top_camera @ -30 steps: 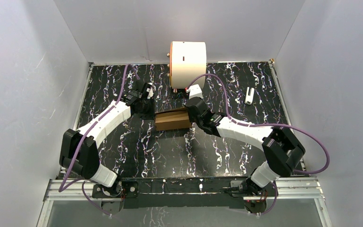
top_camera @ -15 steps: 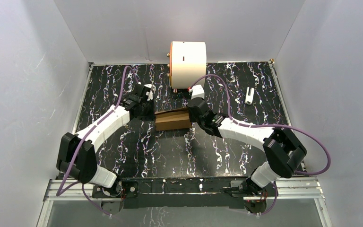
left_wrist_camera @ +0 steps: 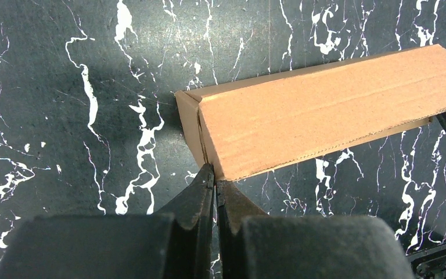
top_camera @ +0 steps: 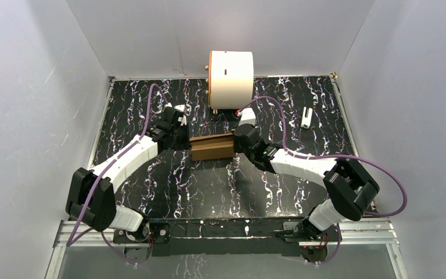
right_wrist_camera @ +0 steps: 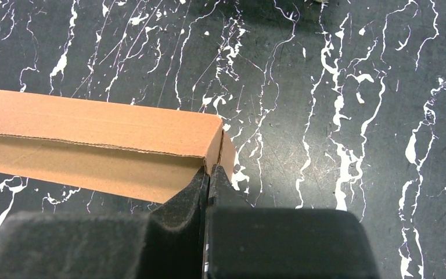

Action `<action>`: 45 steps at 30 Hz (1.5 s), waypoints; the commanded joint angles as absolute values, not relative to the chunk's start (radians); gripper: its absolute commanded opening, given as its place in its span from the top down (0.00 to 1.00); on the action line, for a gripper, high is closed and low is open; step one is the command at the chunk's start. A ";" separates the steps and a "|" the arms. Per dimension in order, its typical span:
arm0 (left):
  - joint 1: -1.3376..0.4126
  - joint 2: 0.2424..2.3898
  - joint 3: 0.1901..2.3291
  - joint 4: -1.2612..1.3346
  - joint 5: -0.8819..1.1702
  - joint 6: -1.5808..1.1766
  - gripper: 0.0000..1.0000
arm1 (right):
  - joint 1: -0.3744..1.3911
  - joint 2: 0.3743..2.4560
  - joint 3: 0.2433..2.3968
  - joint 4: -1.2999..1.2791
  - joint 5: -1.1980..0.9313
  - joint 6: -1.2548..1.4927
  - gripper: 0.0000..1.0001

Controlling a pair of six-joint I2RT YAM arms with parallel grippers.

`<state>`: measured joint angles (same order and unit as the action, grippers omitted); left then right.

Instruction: Fold the paper box

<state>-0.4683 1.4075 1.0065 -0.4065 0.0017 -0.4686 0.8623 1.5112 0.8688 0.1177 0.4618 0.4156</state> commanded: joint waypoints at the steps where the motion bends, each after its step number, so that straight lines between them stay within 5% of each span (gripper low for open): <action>1: -0.477 1.372 0.953 -0.457 -0.039 -0.488 1.00 | 0.873 1.510 0.782 0.108 0.425 0.432 0.93; 5: -0.477 1.346 0.921 -0.426 -0.045 -0.491 0.98 | 0.871 1.472 0.767 0.117 0.426 0.390 0.85; 14: -0.477 1.242 0.909 -0.409 -0.084 -0.475 0.75 | 0.867 1.364 0.804 0.116 0.434 0.373 0.56; 20: -0.476 1.177 0.909 -0.405 -0.067 -0.488 0.48 | 0.854 1.313 0.826 0.103 0.415 0.371 0.38; 26: -0.437 1.157 0.932 -0.321 -0.032 -0.549 0.25 | 0.810 1.298 0.852 0.136 0.405 0.373 0.36; 33: -0.337 1.286 1.034 -0.232 0.102 -0.601 0.25 | 0.757 1.356 0.900 0.166 0.342 0.367 0.37; 45: -0.331 1.467 1.030 -0.183 0.170 -0.601 0.45 | 0.750 1.419 0.827 0.202 0.288 0.354 0.39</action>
<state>-0.3347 1.4876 1.0611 -0.2108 0.1280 -0.5892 0.7528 1.4223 0.8566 0.1333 0.3141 0.3695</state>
